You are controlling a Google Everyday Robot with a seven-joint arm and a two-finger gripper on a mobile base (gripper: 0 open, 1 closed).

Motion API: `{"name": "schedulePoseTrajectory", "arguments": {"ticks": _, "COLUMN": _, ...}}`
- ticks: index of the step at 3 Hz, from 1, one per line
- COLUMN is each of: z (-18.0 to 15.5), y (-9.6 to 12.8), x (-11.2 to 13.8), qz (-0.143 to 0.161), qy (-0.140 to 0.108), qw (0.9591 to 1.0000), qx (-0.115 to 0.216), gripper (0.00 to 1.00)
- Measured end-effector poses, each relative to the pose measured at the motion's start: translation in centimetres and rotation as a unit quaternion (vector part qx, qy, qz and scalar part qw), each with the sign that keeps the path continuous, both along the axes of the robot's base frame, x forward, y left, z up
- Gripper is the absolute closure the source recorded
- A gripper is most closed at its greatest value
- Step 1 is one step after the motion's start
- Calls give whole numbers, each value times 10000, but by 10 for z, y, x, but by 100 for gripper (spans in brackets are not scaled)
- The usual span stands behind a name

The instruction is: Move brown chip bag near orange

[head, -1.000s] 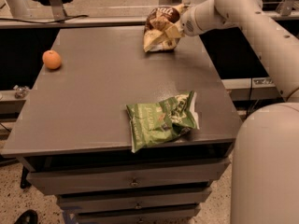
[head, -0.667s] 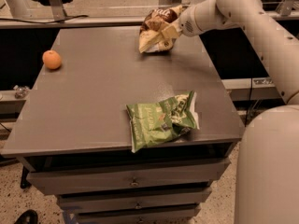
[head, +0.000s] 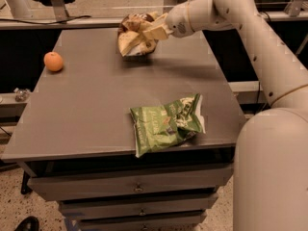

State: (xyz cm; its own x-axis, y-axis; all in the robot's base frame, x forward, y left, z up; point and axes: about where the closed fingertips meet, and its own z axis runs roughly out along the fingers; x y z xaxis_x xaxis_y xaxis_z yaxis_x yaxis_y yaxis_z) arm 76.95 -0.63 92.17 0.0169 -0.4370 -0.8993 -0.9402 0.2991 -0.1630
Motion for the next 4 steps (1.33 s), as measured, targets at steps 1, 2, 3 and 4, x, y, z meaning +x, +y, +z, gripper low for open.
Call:
{"name": "schedulePoseTrajectory", "arguments": {"ticks": 1, "z": 18, "y": 38, "x": -26, "qz": 812, "qy": -283, "qw": 9960, "qx": 245, "gripper": 100}}
{"name": "schedulePoseTrajectory", "arguments": {"ticks": 2, "z": 32, "y": 65, "x": -55, "qz": 1338, "qy": -591, "qw": 9890, "qx": 226, "gripper": 100}}
{"name": "schedulePoseTrajectory", "arguments": {"ticks": 3, "z": 29, "y": 93, "x": -84, "qz": 1730, "qy": -684, "qw": 9825, "qx": 116, "gripper": 100}}
{"name": "schedulePoseTrajectory", "arguments": {"ticks": 4, "z": 15, "y": 113, "x": -98, "qz": 1914, "qy": -657, "qw": 9793, "qx": -59, "gripper": 100}}
